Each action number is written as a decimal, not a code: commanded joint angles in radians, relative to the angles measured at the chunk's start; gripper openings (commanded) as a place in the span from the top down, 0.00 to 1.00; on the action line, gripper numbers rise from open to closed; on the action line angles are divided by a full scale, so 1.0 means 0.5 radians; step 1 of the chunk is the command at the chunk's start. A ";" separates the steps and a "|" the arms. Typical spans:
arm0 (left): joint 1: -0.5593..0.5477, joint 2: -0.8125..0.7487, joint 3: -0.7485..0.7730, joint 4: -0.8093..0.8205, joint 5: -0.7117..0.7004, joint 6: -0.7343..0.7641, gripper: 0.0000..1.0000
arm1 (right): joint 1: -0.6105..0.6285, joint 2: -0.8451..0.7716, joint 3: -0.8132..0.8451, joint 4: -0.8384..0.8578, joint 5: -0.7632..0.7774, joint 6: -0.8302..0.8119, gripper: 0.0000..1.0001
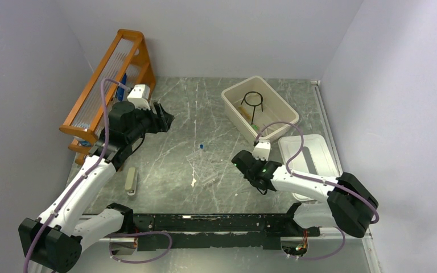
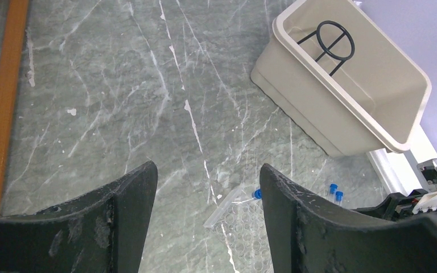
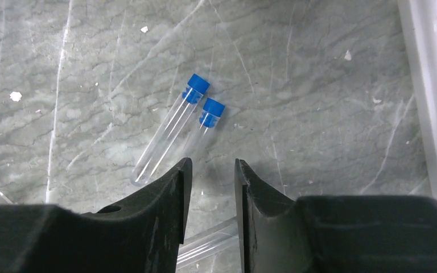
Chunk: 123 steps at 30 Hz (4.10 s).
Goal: Organize the chemistry lab equipment
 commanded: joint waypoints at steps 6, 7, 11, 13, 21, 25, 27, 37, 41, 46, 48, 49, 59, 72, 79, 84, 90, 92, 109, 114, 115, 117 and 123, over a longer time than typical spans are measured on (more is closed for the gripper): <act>0.015 0.025 -0.019 0.085 0.043 0.011 0.30 | -0.023 -0.008 -0.062 0.199 -0.013 0.062 0.61; 0.016 0.030 -0.019 0.084 0.046 0.009 0.30 | -0.025 0.017 -0.064 0.203 -0.017 0.065 0.61; 0.015 0.065 -0.010 0.081 0.075 0.015 0.30 | -0.023 0.082 -0.072 0.253 -0.052 0.036 0.62; 0.017 0.089 -0.004 0.076 0.107 0.017 0.31 | -0.023 0.110 -0.065 0.239 -0.051 0.049 0.62; 0.015 0.136 0.004 0.093 0.213 0.032 0.31 | -0.037 0.208 -0.036 0.083 0.047 0.254 0.69; 0.016 0.151 0.006 0.093 0.234 0.032 0.32 | -0.052 0.255 -0.017 0.072 0.067 0.347 0.72; 0.015 0.157 0.003 0.099 0.252 0.027 0.32 | -0.057 0.271 -0.028 0.093 0.048 0.377 0.77; -0.025 0.174 -0.021 0.187 0.452 0.010 0.31 | -0.057 -0.201 -0.024 0.064 0.146 0.329 0.91; -0.093 0.152 0.000 0.164 0.400 0.016 0.26 | -0.060 -0.378 -0.029 0.256 -0.040 0.133 0.92; -0.135 0.116 -0.014 0.161 0.500 -0.054 0.21 | -0.062 -0.543 -0.110 0.566 -0.366 0.008 0.92; -0.173 0.103 -0.047 0.177 0.555 -0.115 0.16 | -0.061 -0.633 -0.165 0.793 -0.541 -0.018 0.92; -0.202 0.098 -0.063 0.179 0.548 -0.149 0.14 | -0.062 -0.669 -0.190 0.889 -0.618 -0.025 0.92; -0.469 -0.045 -0.398 0.788 0.697 -0.814 0.19 | -0.061 -0.564 -0.026 1.613 -0.892 0.034 0.92; -0.538 0.138 -0.286 0.996 0.947 -0.968 0.27 | -0.074 -0.393 0.093 1.983 -1.059 0.309 0.90; -0.567 0.191 -0.312 1.122 1.013 -0.988 0.47 | -0.081 -0.366 0.081 2.035 -1.133 0.369 0.90; -0.580 0.185 -0.304 1.059 0.978 -0.880 0.69 | -0.091 -0.377 0.065 2.045 -1.146 0.385 0.90; -0.583 0.197 -0.218 0.899 1.008 -0.643 0.90 | -0.098 -0.397 0.055 2.016 -1.156 0.395 0.83; -0.583 0.200 -0.179 0.820 1.021 -0.538 0.95 | -0.111 -0.416 0.089 1.925 -1.151 0.376 0.69; -0.583 0.295 0.268 -0.174 0.923 0.567 0.95 | -0.430 -0.280 0.754 0.812 -1.774 -0.194 0.51; -0.583 0.280 0.216 -0.172 0.894 0.587 0.95 | -0.451 -0.246 0.793 0.789 -1.806 -0.236 0.60; -0.584 0.278 0.204 -0.172 0.888 0.588 0.95 | -0.452 -0.239 0.793 0.786 -1.812 -0.241 0.60; -0.584 0.274 0.184 -0.161 0.894 0.584 0.95 | -0.458 -0.226 0.792 0.779 -1.829 -0.252 0.61; -0.584 0.286 0.167 -0.146 0.921 0.582 0.95 | -0.459 -0.172 0.797 0.824 -1.968 -0.289 0.60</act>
